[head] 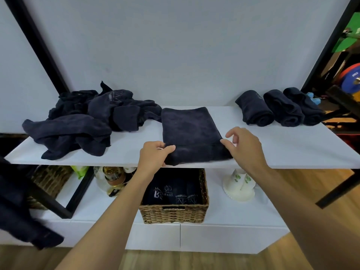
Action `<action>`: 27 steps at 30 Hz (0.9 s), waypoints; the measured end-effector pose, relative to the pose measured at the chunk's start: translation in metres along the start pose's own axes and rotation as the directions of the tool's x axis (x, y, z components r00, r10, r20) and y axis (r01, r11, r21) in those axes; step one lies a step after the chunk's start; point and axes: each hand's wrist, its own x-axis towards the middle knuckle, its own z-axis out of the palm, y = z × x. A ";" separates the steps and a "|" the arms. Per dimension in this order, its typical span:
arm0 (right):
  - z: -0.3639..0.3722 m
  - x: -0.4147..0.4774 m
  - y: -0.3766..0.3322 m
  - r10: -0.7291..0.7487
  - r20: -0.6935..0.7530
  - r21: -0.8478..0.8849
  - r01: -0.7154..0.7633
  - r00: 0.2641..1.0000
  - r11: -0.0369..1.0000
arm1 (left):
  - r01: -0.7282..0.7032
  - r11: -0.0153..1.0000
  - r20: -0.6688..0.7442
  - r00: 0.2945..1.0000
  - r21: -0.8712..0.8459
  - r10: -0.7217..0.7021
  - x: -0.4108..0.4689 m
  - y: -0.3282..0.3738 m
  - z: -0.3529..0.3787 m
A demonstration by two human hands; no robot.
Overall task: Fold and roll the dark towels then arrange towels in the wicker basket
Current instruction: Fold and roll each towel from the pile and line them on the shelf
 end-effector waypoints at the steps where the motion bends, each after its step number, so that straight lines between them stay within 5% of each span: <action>1: 0.001 -0.004 -0.003 -0.189 -0.059 0.000 0.189 0.980 0.982 | 0.011 1.000 0.004 1.000 0.001 -0.011 0.002 0.001 0.000; 3: 0.007 -0.010 -0.004 -0.537 0.021 -0.114 0.536 0.843 0.837 | 0.026 1.000 0.015 1.000 -0.006 -0.026 0.005 0.001 0.000; 5: 0.018 -0.013 0.004 -0.639 0.186 -0.226 0.666 0.746 0.711 | 0.054 0.998 0.022 0.998 -0.016 -0.054 0.009 0.001 0.000; 9: 0.024 -0.005 0.019 -0.488 0.356 -0.273 0.588 0.797 0.761 | 0.058 0.998 0.027 0.998 0.012 -0.059 0.015 0.000 -0.003; 12: 0.020 0.004 0.020 -0.451 0.389 -0.204 0.553 0.803 0.808 | -0.170 0.964 -0.019 0.984 0.206 0.177 0.008 -0.005 -0.004; 15: 0.017 0.014 0.014 -0.389 0.437 -0.118 0.480 0.811 0.869 | -0.520 0.733 0.064 0.832 0.438 0.552 0.002 -0.019 -0.009; 18: 0.015 0.024 0.009 -0.309 0.505 0.042 0.335 0.806 0.941 | -0.629 0.471 0.274 0.735 0.619 0.621 0.003 -0.028 -0.015; 20: 0.011 0.035 0.005 -0.240 0.576 0.091 0.230 0.781 0.969 | -0.643 0.385 0.315 0.705 0.662 0.635 0.007 -0.024 -0.018; 24: 0.009 0.057 0.005 -0.129 0.615 0.208 -0.002 0.778 0.978 | -0.476 0.792 0.231 0.879 0.383 0.417 0.022 -0.002 -0.020; 27: 0.018 0.064 0.009 -0.138 0.521 0.205 0.033 0.842 0.978 | -0.271 0.951 0.243 0.942 0.148 0.231 0.036 0.002 -0.019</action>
